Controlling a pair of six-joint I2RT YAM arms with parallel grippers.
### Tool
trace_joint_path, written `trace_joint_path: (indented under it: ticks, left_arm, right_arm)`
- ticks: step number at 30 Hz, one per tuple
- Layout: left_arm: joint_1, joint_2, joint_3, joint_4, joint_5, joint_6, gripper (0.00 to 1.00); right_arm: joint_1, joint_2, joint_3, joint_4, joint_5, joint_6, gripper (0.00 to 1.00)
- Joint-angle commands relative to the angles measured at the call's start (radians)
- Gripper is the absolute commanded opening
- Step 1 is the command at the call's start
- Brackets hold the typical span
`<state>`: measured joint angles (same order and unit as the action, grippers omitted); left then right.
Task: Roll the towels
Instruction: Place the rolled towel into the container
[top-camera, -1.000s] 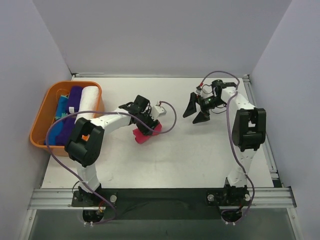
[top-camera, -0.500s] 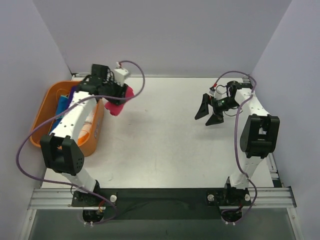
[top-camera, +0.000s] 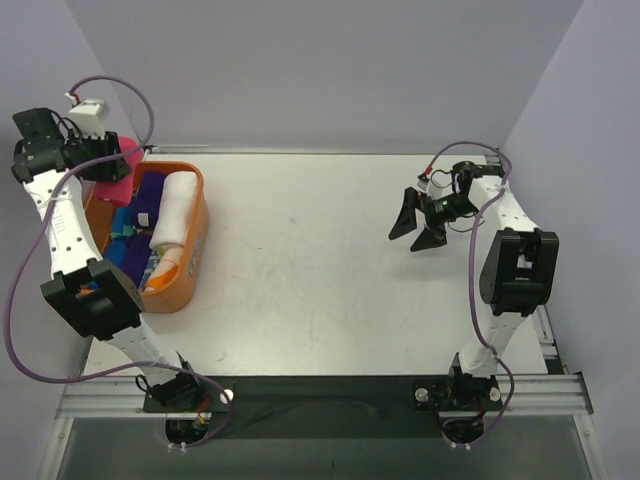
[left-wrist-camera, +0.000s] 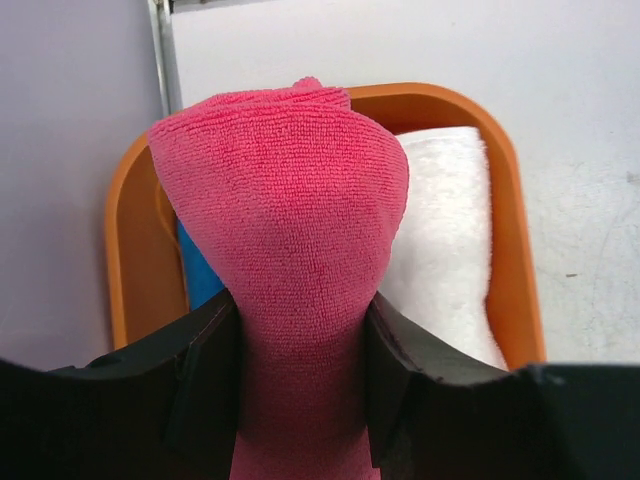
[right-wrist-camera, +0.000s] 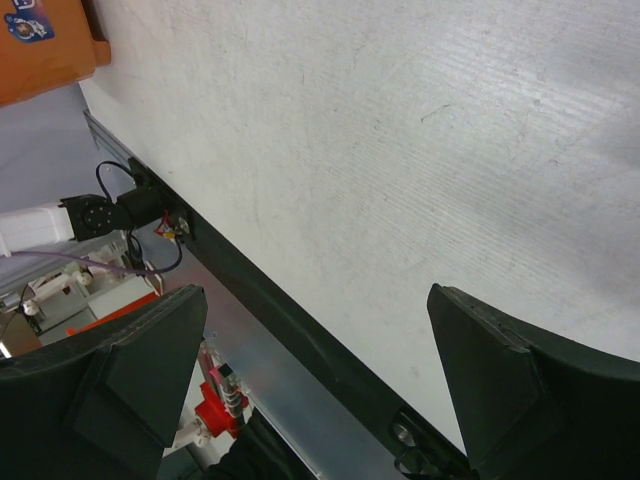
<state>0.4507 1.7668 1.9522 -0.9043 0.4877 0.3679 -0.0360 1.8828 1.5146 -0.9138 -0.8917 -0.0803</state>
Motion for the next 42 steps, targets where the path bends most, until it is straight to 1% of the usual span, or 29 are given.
trace_joint_path:
  ticks: [1,4,10,14,17,22,29,42]
  left_arm:
    - [0.061,0.077,0.095,-0.057,0.106,0.037,0.00]
    - [0.066,0.149,0.154,-0.079,0.062,0.043,0.00]
    - [0.063,0.269,0.198,-0.087,-0.021,0.000,0.00]
    - [0.052,0.312,0.253,-0.085,-0.073,-0.040,0.00]
    - [0.048,0.330,0.274,-0.067,-0.141,-0.066,0.00]
    - [0.043,0.358,0.286,-0.050,-0.222,-0.046,0.00]
    - [0.028,0.385,0.274,-0.048,-0.247,-0.001,0.00]
    - [0.000,0.459,0.295,-0.008,-0.310,0.011,0.00]
  right_arm:
    - [0.004,-0.025,0.002,-0.053,0.004,-0.010,1.00]
    - [0.004,-0.016,-0.002,-0.050,-0.021,-0.010,1.00]
    - [0.002,0.012,0.009,-0.054,-0.068,0.002,1.00]
    - [0.002,0.025,0.010,-0.054,-0.088,0.005,1.00]
    - [0.002,0.029,0.012,-0.054,-0.105,0.007,1.00]
    - [0.002,0.022,0.010,-0.054,-0.118,0.008,1.00]
    - [-0.001,0.022,0.006,-0.056,-0.122,0.005,1.00]
    - [-0.013,0.022,-0.002,-0.059,-0.145,0.008,1.00]
